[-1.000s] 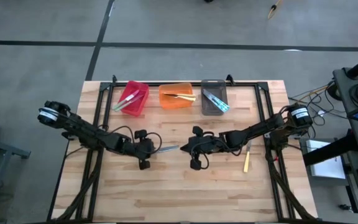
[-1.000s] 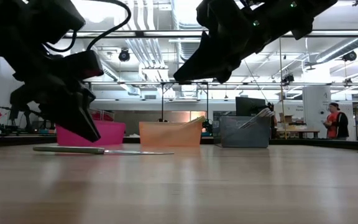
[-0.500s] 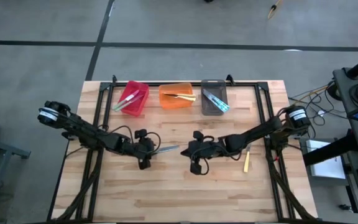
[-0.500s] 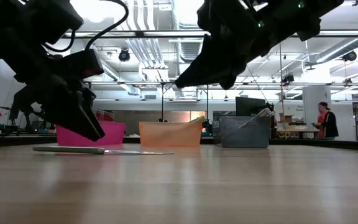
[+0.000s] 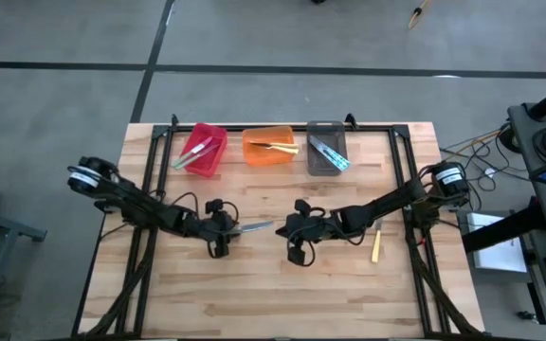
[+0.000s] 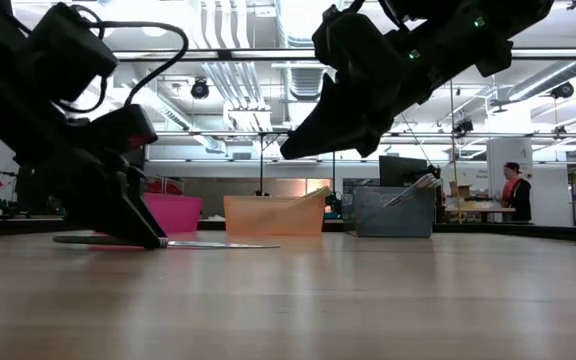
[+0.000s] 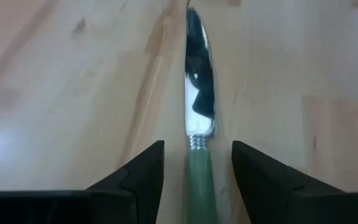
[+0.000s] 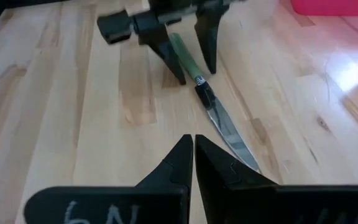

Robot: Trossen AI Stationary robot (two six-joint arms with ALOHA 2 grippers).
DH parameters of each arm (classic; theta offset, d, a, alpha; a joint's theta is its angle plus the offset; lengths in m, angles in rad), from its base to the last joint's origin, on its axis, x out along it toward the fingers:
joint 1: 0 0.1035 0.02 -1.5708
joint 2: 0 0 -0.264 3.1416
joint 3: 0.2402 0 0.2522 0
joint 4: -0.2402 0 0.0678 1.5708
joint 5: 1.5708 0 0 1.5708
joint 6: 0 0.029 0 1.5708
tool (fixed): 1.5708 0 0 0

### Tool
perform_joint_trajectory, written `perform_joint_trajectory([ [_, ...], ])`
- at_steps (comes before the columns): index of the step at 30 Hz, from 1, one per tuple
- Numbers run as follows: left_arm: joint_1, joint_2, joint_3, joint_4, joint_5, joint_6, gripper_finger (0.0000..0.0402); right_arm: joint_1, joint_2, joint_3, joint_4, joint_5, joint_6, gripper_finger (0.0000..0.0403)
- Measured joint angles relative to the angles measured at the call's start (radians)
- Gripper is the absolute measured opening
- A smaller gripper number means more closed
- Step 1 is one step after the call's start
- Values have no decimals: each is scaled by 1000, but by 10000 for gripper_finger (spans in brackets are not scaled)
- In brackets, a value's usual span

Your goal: Sort silverware by color (type)

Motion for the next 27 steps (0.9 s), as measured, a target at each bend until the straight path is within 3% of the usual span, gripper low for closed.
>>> perform_joint_trajectory([
  [8,-1,159,16,136,-22,-21,150,0,0,0,4,0,-1,9],
  [13,0,152,13,127,-12,-32,114,0,0,0,4,0,-9,9],
  [21,1,148,11,120,-58,-80,16,0,0,0,3,0,-9,9],
  [27,0,100,9,94,-53,-151,11,0,0,0,3,0,-9,9],
])
